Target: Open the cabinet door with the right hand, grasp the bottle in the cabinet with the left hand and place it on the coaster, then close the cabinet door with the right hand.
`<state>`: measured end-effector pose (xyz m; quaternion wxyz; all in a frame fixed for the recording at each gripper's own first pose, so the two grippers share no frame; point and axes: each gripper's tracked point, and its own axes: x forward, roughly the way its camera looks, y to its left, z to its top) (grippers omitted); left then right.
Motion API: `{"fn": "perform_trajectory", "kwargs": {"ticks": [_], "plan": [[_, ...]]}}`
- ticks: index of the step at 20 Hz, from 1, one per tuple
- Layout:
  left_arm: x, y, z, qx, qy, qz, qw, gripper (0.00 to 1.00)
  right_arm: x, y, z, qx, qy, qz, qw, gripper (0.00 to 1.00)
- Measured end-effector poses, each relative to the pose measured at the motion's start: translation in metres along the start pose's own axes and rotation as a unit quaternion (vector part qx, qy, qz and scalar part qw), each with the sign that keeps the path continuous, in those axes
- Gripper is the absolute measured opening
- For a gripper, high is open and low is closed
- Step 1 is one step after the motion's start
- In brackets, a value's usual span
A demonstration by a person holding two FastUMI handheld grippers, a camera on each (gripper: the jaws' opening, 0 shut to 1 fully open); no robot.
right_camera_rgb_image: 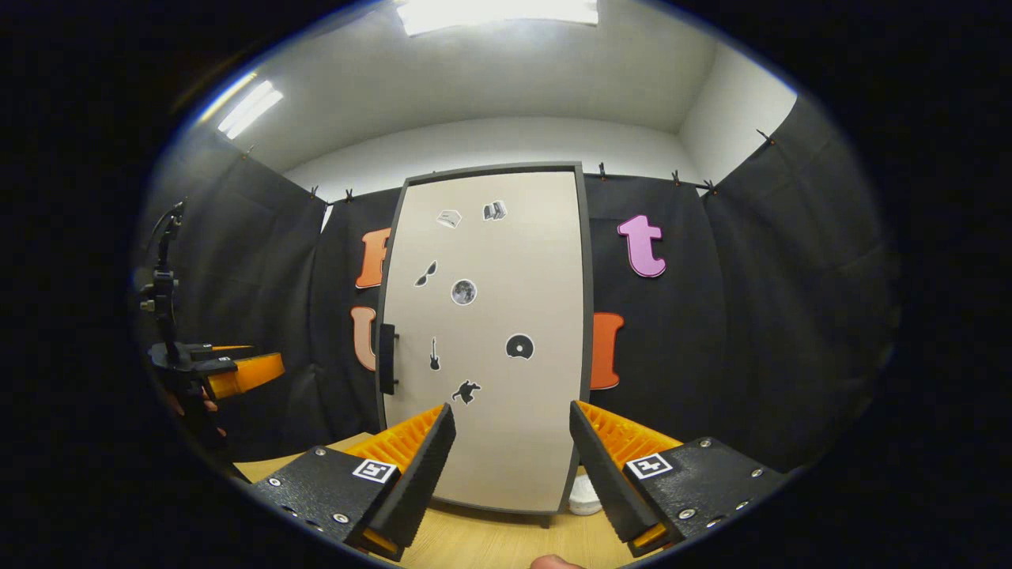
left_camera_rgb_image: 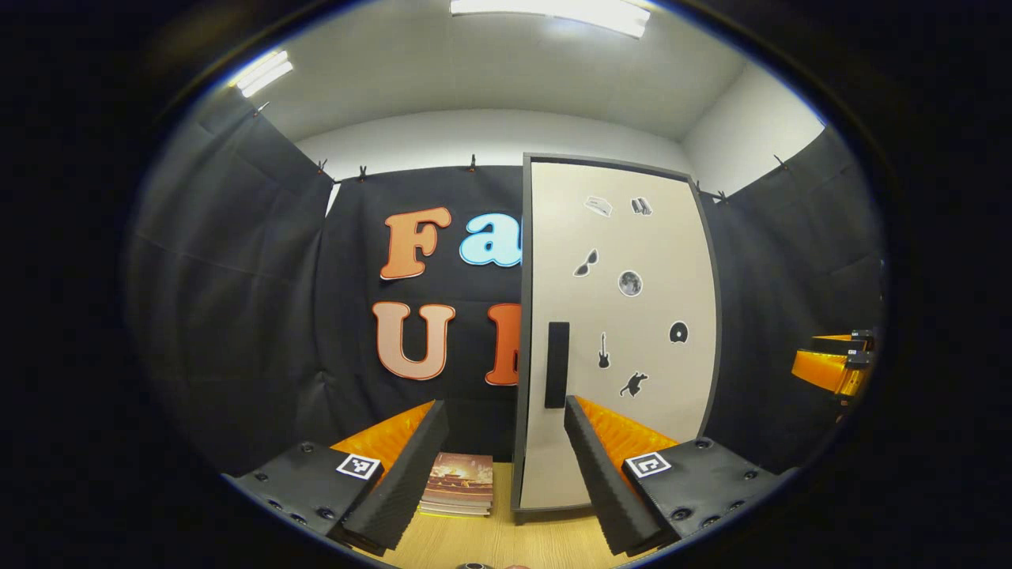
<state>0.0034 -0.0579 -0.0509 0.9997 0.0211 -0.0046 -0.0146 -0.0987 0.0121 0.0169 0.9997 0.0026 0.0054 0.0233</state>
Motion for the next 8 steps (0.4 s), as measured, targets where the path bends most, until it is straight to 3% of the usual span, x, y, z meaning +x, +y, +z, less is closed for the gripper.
{"fn": "perform_trajectory", "kwargs": {"ticks": [2, 4, 5, 8], "plan": [[0.0022, -0.0035, -0.003, -0.004, 0.0, -0.005, 1.0, 0.94, -0.0004, -0.0035, -0.0003, 0.002, 0.001, -0.005, 1.0, 0.9], [0.0029, -0.007, -0.0069, -0.01, 0.003, -0.009, 1.0, 0.99, -0.0005, -0.0043, -0.0019, 0.003, 0.003, -0.008, 1.0, 0.9], [0.003, -0.007, -0.0072, -0.011, 0.003, -0.009, 1.0, 0.94, -0.0003, -0.0048, -0.0022, 0.002, 0.005, -0.009, 1.0, 0.9], [0.0041, -0.0087, -0.006, -0.008, 0.0, -0.013, 1.0, 0.97, 0.0001, -0.0049, 0.001, 0.001, 0.001, -0.01, 1.0, 0.9]]}}
